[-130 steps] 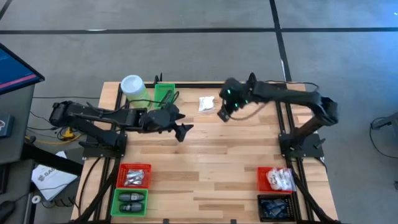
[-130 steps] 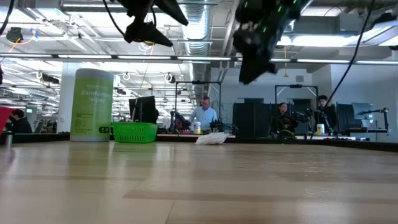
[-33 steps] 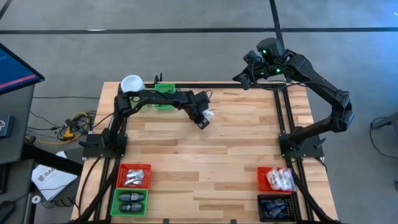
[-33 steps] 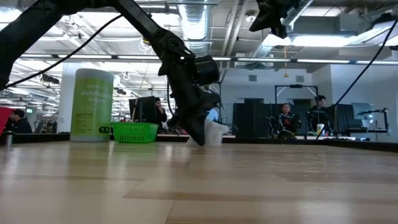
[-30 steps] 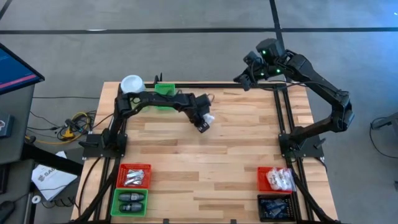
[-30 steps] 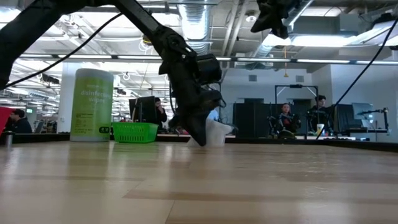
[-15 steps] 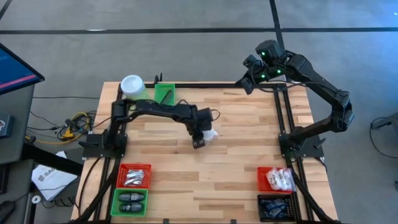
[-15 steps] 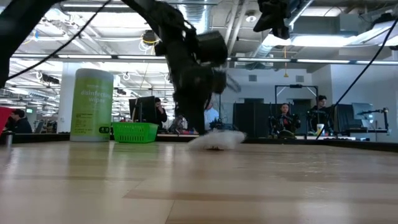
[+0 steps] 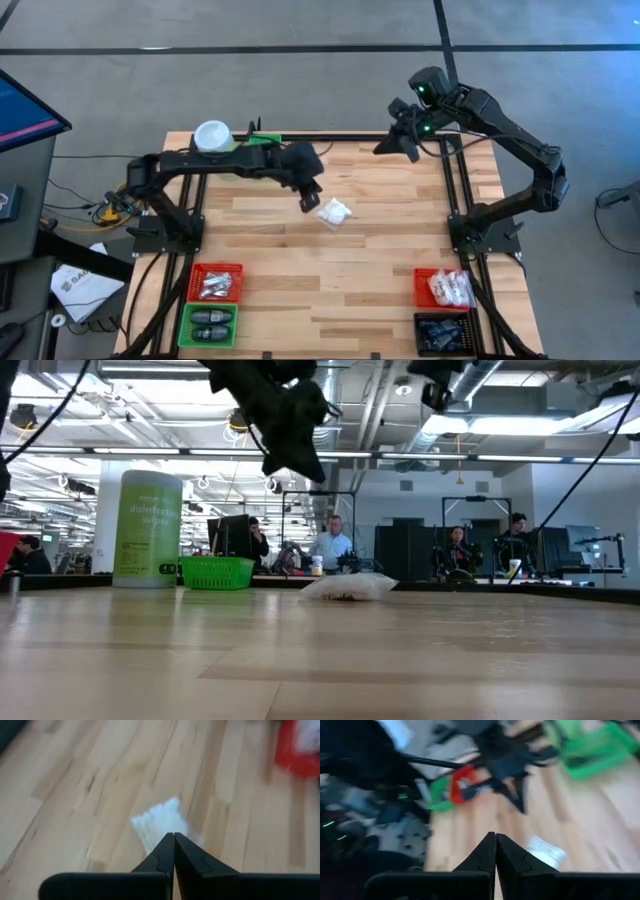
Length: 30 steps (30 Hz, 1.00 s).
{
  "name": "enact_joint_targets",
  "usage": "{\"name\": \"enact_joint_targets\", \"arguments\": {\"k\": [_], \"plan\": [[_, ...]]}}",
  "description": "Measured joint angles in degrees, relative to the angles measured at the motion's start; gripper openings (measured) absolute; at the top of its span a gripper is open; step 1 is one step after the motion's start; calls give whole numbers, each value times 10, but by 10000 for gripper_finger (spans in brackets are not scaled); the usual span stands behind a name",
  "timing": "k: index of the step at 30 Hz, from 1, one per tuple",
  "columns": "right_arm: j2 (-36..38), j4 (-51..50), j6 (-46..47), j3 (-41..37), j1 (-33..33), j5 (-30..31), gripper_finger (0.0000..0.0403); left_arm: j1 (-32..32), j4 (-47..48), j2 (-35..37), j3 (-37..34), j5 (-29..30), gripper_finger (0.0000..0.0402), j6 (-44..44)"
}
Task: Pick & Place Travel size toiletries
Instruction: Put the cotton pack into the right red bin
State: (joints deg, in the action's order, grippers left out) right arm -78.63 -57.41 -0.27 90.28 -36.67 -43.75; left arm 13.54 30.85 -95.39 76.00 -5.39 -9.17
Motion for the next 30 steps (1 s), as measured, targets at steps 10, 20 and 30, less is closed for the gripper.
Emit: {"name": "enact_joint_targets", "arguments": {"k": [10, 20, 30], "plan": [[0, 77, 2, 0, 19, -145, 0, 0, -74, 51, -60, 4, 1, -62], [0, 105, -16, 0, 19, -254, 0, 0, -122, 50, -91, -5, 1, -83], [-5, 103, -46, 0, 19, -280, 0, 4, -143, 50, -94, -5, 1, -83]]}}
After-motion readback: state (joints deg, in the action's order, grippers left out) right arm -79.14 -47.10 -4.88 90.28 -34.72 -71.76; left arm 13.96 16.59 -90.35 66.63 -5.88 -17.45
